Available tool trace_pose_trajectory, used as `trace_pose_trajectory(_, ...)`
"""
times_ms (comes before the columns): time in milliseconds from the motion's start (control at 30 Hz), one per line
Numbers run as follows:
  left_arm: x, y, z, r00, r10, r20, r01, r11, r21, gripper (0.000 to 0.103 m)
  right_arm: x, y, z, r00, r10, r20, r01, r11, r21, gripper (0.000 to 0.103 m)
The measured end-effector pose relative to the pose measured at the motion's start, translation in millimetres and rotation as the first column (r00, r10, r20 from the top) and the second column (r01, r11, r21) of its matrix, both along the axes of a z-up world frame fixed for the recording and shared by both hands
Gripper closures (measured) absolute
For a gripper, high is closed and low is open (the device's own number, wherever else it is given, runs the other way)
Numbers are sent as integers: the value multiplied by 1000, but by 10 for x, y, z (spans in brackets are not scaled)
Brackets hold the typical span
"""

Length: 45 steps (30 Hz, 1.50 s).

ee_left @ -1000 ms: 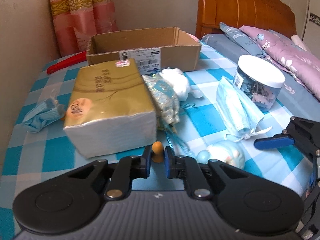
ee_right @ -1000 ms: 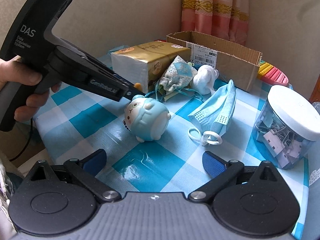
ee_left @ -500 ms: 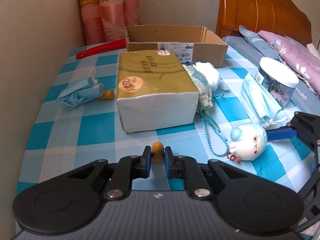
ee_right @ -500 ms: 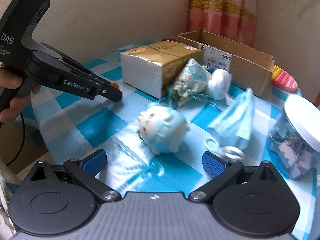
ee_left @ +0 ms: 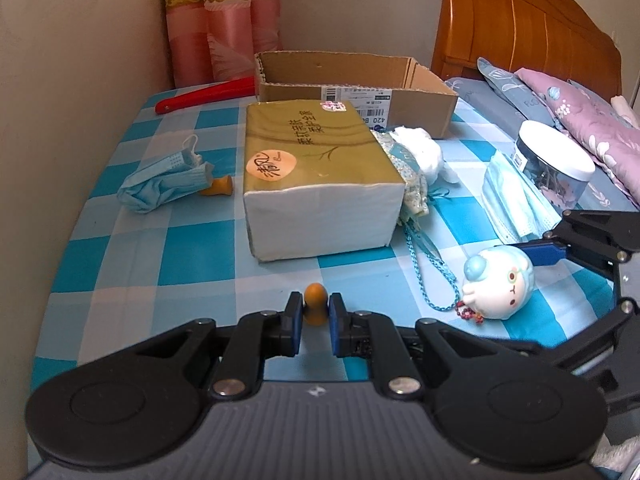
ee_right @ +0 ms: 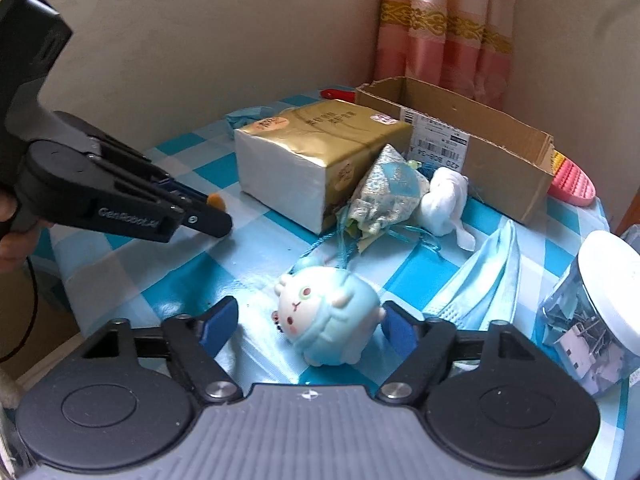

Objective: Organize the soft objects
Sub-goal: 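Carry the doll and orange peg into the cardboard box and release them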

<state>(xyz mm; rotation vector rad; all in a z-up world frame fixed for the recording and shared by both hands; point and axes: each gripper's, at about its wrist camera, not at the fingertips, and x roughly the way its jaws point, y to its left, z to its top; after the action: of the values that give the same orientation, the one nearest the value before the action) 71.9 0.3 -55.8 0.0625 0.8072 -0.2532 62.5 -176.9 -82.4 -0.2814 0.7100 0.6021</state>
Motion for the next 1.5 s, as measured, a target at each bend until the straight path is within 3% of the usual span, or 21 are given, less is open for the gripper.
trace_pose_trajectory(133,-2,4,11,1000,-5,1,5,1000,6,91,18,-10,16,1000,-23,-9,23,1000,-8,43)
trace_pose_trajectory(400,-27,-4,96,1000,-17,8,17,1000,13,91,-20,-63,157,1000,-17,-10,17,1000,4,45)
trace_pose_trajectory(633,-11,8,290,999,-32,21,33,999,-15,91,89,-115,494,999,-1,35,0,1000,18,45)
trace_pose_trajectory(833,158,2,504,998,-60,37,61,997,-40,91,528,-177,858,992,-60,114,60,998,4,45)
trace_pose_trajectory(1100,482,-54,768,992,-89,90,92,995,-24,91,1464,-164,1139,976,-164,142,166,986,-2,45)
trace_pose_trajectory(1300,709,-93,869,988,-99,120,100,995,1,91,1915,-152,1065,972,-214,98,217,976,-21,24)
trace_pose_trajectory(1500,907,-156,948,983,-118,143,115,993,29,91,1689,-167,1010,979,-190,79,191,981,-8,10)
